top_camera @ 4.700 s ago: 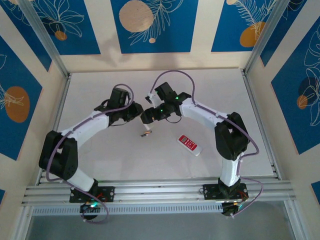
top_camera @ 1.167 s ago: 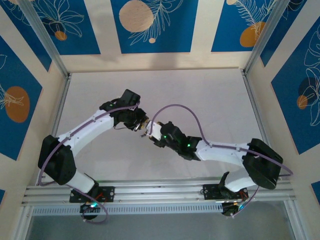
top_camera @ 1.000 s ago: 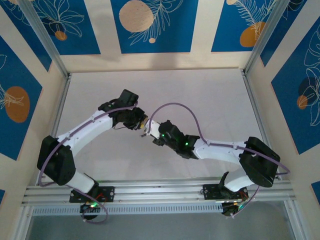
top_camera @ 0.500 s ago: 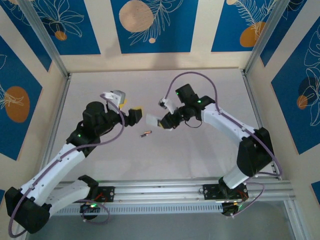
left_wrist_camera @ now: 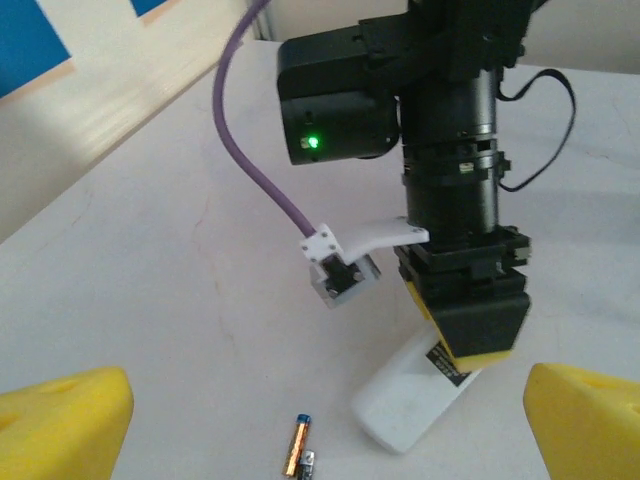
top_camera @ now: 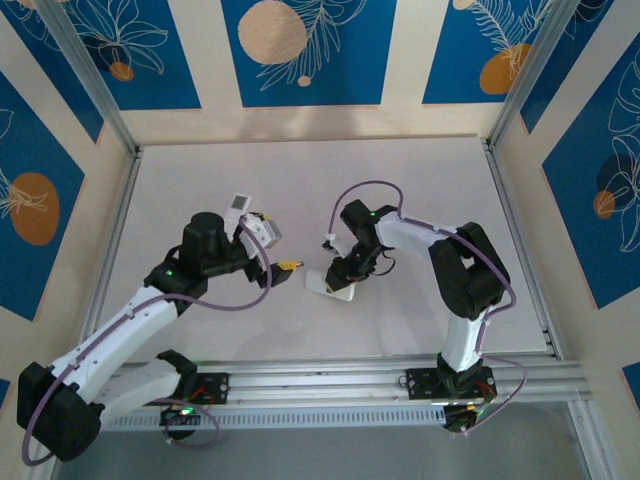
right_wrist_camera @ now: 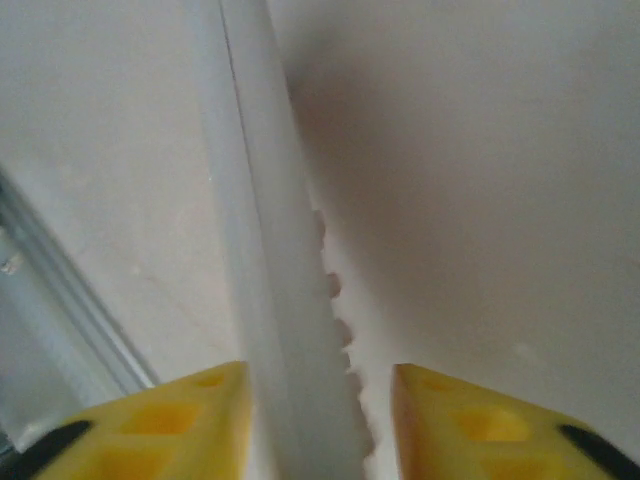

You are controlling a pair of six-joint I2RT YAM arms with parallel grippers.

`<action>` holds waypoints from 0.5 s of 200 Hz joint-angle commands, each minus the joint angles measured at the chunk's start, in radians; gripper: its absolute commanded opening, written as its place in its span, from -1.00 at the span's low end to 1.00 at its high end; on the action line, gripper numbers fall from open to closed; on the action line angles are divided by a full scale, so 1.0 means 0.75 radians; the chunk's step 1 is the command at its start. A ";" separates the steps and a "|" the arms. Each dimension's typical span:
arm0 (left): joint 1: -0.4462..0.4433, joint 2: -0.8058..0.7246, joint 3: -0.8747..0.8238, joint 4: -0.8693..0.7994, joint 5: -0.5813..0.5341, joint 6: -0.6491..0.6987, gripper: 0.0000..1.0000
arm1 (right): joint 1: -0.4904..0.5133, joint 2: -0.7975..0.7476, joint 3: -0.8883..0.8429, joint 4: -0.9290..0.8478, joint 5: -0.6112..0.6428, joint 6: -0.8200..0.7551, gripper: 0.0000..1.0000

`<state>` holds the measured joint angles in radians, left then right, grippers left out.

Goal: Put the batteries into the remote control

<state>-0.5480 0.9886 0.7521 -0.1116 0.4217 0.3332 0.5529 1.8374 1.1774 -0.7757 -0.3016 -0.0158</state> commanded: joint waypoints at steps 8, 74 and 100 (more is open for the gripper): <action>-0.049 0.087 0.008 -0.052 0.072 0.154 1.00 | -0.018 -0.034 -0.002 0.023 0.193 0.049 0.07; -0.278 0.496 0.157 -0.226 -0.069 0.664 0.97 | -0.046 -0.541 -0.361 0.227 0.211 1.113 0.08; -0.298 0.748 0.294 -0.285 -0.025 0.896 0.94 | 0.030 -0.542 -0.442 0.231 0.261 1.299 0.09</action>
<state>-0.7589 1.4292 0.8776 -0.2481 0.3832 0.7647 0.5278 1.4017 0.9031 -0.6220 -0.1200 0.6640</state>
